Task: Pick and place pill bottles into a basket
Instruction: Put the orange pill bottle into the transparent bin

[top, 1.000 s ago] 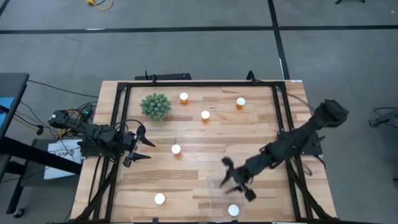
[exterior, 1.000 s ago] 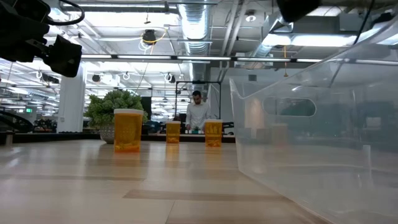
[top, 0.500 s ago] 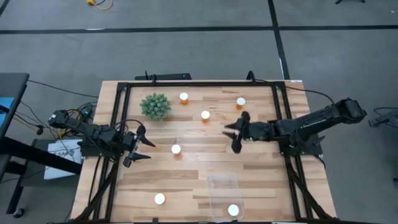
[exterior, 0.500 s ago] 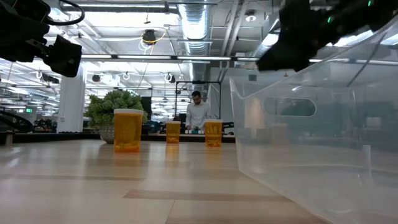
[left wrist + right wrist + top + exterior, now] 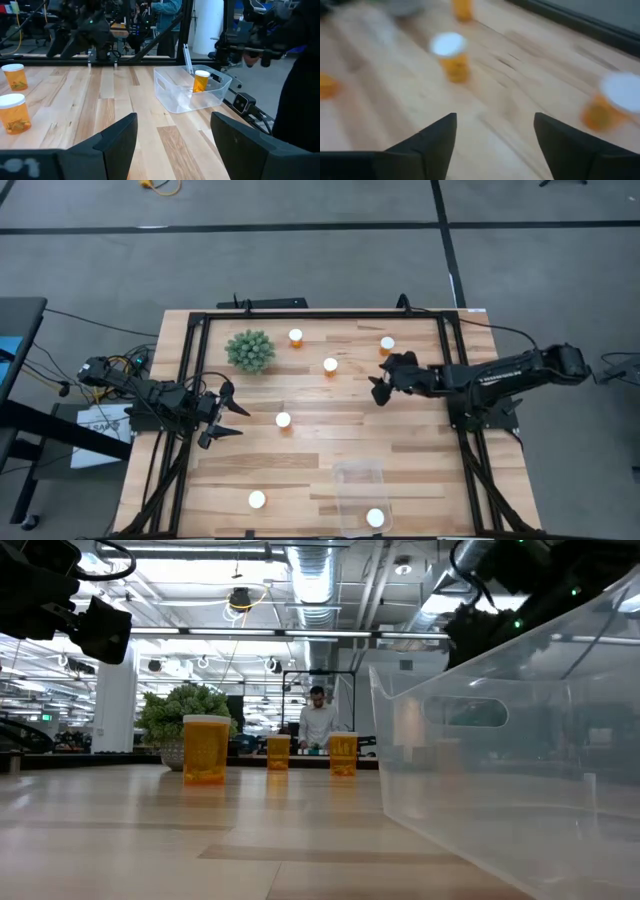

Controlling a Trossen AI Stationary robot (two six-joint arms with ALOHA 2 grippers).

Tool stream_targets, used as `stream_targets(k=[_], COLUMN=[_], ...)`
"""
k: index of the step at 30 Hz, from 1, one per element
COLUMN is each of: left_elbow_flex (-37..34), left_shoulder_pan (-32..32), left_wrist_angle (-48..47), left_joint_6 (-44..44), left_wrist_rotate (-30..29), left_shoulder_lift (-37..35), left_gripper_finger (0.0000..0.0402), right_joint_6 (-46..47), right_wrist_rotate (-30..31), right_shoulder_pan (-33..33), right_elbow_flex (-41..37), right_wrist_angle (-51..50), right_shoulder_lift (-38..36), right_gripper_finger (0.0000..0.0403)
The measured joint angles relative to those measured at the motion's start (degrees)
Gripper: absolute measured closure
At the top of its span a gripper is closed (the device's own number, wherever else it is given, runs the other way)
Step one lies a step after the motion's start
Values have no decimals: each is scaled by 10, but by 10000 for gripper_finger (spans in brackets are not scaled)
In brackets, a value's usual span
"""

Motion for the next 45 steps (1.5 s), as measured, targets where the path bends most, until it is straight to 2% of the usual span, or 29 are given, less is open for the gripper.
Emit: stream_targets(k=[7, 15, 22, 25, 31, 37, 45], left_elbow_flex=[0, 0, 0, 0, 0, 0, 0], left_shoulder_pan=[0, 0, 0, 0, 0, 0, 0], left_wrist_angle=[0, 0, 0, 0, 0, 0, 0], left_joint_6=[0, 0, 0, 0, 0, 0, 0], left_wrist_rotate=[0, 0, 0, 0, 0, 0, 0], left_shoulder_lift=[0, 0, 0, 0, 0, 0, 0], left_gripper_finger=[159, 159, 159, 159, 159, 159, 159], right_joint_6=[-38, -35, -34, -33, -26, -22, -2], right_wrist_rotate=[53, 53, 51, 38, -47, -52, -51], right_shoulder_pan=[-42, -99, -123, -132, -159, -170, -182], right_elbow_flex=[0, 0, 0, 0, 0, 0, 0], right_wrist_angle=[-23, -48, -47, -38, -30, -30, -31], right_shoulder_lift=[0, 0, 0, 0, 0, 0, 0], right_gripper_finger=[126, 126, 126, 126, 126, 120, 77])
